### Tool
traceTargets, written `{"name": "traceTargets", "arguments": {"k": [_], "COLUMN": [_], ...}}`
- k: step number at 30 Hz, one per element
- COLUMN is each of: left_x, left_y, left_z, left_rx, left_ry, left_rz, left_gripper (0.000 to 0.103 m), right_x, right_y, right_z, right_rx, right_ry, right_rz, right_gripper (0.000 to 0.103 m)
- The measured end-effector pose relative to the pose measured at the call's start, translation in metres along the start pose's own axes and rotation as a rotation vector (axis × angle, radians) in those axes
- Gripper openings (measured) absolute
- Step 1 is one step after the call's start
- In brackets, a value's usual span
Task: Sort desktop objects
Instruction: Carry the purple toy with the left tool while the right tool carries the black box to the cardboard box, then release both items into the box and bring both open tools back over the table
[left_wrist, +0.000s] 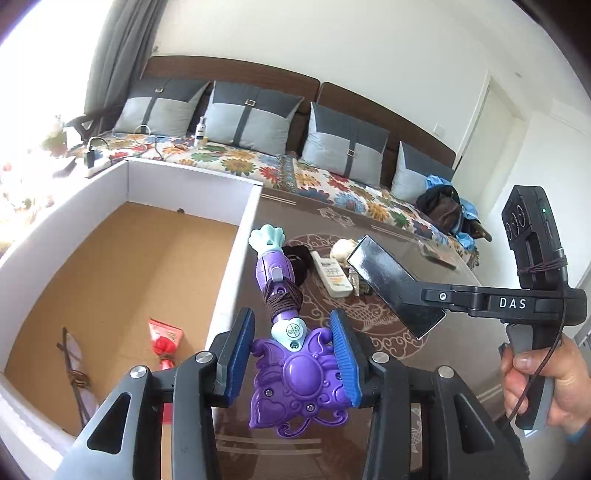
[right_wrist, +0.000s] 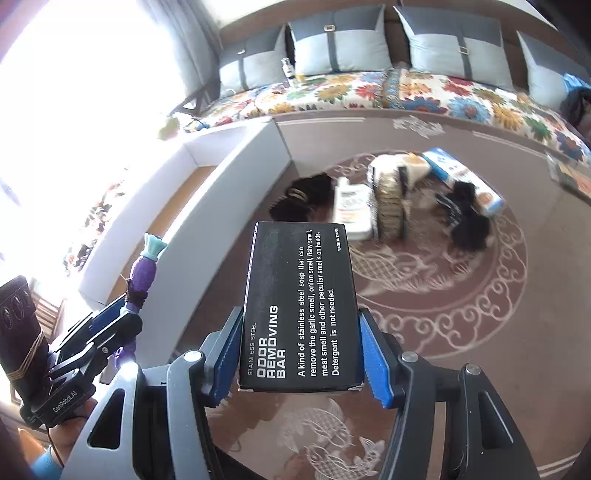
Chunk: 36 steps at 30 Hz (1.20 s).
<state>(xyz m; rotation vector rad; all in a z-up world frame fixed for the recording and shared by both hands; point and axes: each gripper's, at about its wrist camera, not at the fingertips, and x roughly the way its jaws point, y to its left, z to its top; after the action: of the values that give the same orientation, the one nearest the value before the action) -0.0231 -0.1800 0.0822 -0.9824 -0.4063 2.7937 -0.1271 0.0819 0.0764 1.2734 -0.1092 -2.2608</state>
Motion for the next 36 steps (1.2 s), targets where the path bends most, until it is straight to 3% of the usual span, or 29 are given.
{"name": "traceTargets", "arguments": {"k": [5, 9, 13, 17, 19, 21, 26, 28, 31, 34, 36], "left_x": [-0.011, -0.007, 0.002, 0.010, 0.010, 0.007, -0.005, -0.007, -0.006, 0.000, 0.010], "left_y": [0.089, 0.146, 0.178, 0.185, 0.177, 0.169, 0.143, 0.120, 0.070, 0.010, -0.031], "left_z": [0.019, 0.010, -0.011, -0.025, -0.026, -0.024, -0.018, -0.015, -0.011, -0.011, -0.018], "left_rx": [-0.073, -0.132, -0.161, -0.155, -0.129, -0.135, -0.170, -0.155, -0.092, -0.009, 0.051], "left_ry": [0.029, 0.093, 0.162, 0.206, 0.207, 0.191, 0.109, 0.088, 0.073, 0.080, 0.105], "left_rz": [0.174, 0.283, 0.338, 0.374, 0.404, 0.406, 0.335, 0.284, 0.188, 0.069, -0.004], "left_gripper": [0.042, 0.042, 0.042, 0.043, 0.050, 0.060, 0.063, 0.063, 0.063, 0.066, 0.076], "right_x": [0.030, 0.076, 0.127, 0.166, 0.172, 0.164, 0.103, 0.078, 0.055, 0.049, 0.047], "right_y": [0.108, 0.179, 0.218, 0.227, 0.223, 0.215, 0.174, 0.144, 0.084, 0.009, -0.043], "right_z": [0.046, 0.056, 0.043, 0.019, 0.010, 0.006, 0.010, 0.007, -0.010, -0.037, -0.057], "right_rx": [-0.133, -0.204, -0.262, -0.262, -0.232, -0.215, -0.232, -0.239, -0.258, -0.246, -0.190], "right_ry": [-0.036, -0.003, 0.062, 0.155, 0.187, 0.165, -0.032, -0.118, -0.187, -0.147, -0.095], "right_rz": [0.127, 0.187, 0.164, 0.179, 0.188, 0.219, 0.185, 0.121, -0.038, -0.218, -0.320], "right_gripper": [0.059, 0.059, 0.059, 0.060, 0.062, 0.068, 0.089, 0.098, 0.101, 0.101, 0.101]}}
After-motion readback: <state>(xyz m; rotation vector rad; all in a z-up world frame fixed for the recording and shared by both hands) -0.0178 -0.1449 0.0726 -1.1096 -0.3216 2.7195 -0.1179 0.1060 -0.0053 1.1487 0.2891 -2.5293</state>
